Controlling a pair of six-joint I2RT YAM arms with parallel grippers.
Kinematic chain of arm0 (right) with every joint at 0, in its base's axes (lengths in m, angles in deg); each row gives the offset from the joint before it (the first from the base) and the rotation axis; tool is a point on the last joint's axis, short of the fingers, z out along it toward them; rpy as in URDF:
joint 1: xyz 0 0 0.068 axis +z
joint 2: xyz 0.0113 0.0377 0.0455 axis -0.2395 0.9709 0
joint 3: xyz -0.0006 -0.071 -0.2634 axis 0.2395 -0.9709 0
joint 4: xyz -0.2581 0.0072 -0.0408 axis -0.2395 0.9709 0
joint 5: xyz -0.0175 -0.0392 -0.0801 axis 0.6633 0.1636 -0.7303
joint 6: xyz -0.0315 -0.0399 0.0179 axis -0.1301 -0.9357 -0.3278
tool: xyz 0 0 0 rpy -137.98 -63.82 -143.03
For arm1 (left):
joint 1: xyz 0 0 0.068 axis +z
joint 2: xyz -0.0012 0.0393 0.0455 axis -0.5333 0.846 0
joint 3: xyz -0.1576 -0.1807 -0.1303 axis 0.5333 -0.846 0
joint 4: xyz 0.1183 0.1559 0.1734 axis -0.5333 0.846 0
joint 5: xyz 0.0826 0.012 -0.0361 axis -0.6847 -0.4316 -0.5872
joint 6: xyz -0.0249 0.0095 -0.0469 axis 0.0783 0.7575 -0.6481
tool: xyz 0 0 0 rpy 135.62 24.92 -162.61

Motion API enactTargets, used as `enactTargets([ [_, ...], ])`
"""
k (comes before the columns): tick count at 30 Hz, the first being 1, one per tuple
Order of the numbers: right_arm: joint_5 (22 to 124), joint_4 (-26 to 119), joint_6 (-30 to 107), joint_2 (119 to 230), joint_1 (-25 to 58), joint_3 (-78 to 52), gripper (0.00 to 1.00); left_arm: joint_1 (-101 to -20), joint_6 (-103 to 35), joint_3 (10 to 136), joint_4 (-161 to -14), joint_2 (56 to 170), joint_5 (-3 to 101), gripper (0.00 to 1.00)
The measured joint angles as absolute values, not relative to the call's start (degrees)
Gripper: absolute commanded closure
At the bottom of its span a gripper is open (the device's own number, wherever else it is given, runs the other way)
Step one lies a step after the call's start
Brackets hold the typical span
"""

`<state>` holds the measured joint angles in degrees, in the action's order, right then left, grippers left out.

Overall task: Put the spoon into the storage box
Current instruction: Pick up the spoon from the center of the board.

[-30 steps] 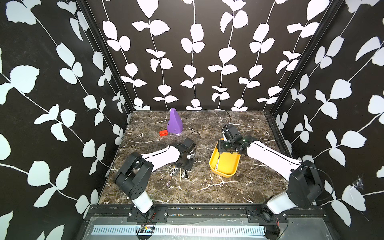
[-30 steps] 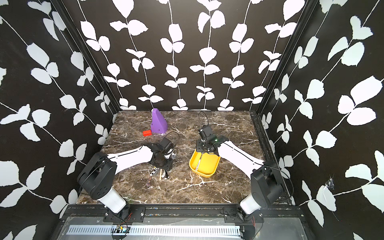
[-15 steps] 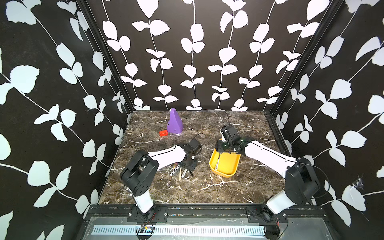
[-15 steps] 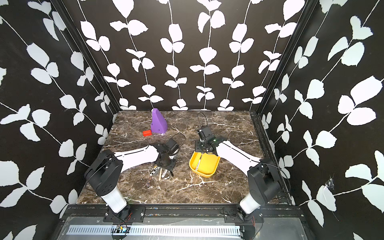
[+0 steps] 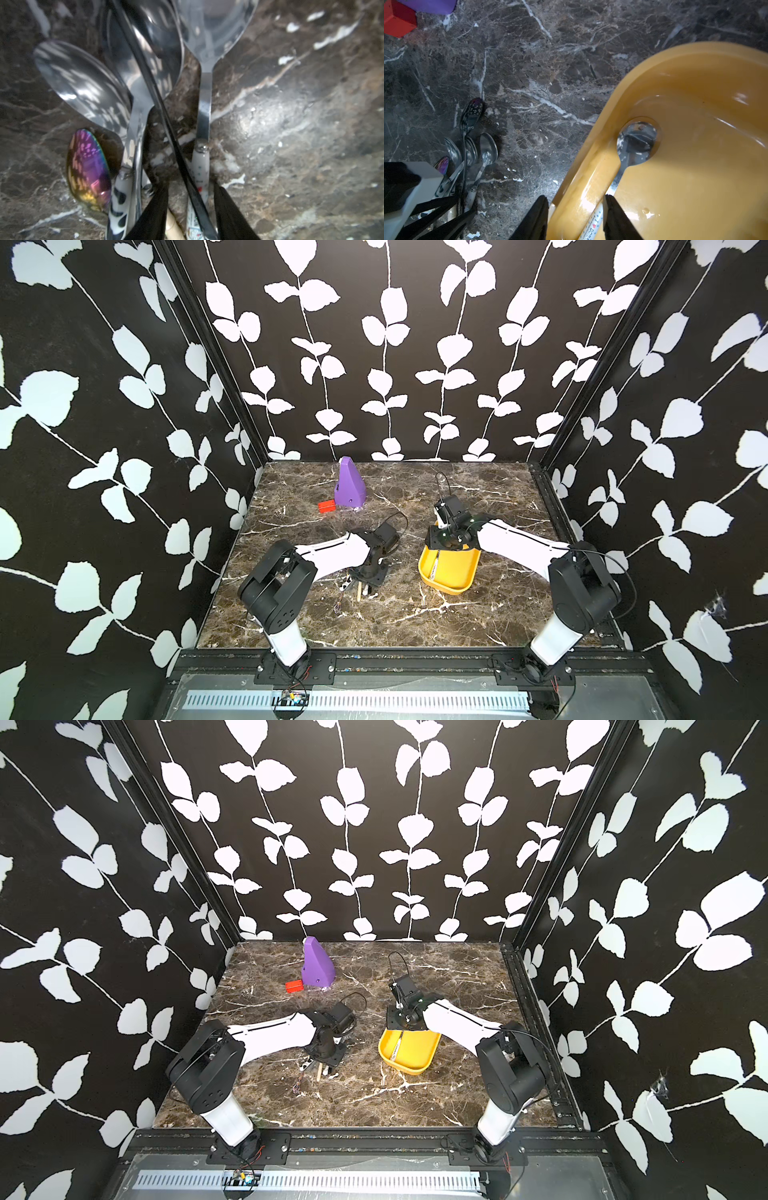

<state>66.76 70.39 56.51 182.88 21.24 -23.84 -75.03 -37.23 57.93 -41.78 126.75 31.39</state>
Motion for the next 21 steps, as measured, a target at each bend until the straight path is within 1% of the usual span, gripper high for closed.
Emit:
enactTargets([
  [5,66.74,70.20,56.08,182.99,21.24,-22.40,0.54,-74.84,-37.26,61.62,-39.53,128.32,31.39,0.62],
  [9,66.74,69.19,55.38,182.99,21.24,-21.74,0.54,-74.84,-37.06,63.79,-38.59,126.79,31.02,0.63],
  [13,66.71,69.15,55.18,182.99,21.24,-21.76,0.54,-74.84,-36.16,66.15,-38.72,125.05,31.96,0.69],
  [16,66.50,69.10,55.18,182.96,21.24,-21.79,0.54,-74.81,-35.68,69.10,-38.77,127.65,32.88,0.67],
  [21,66.15,68.56,55.18,182.18,21.24,-22.22,0.54,-74.29,-35.16,69.62,-40.12,133.94,33.73,0.65],
])
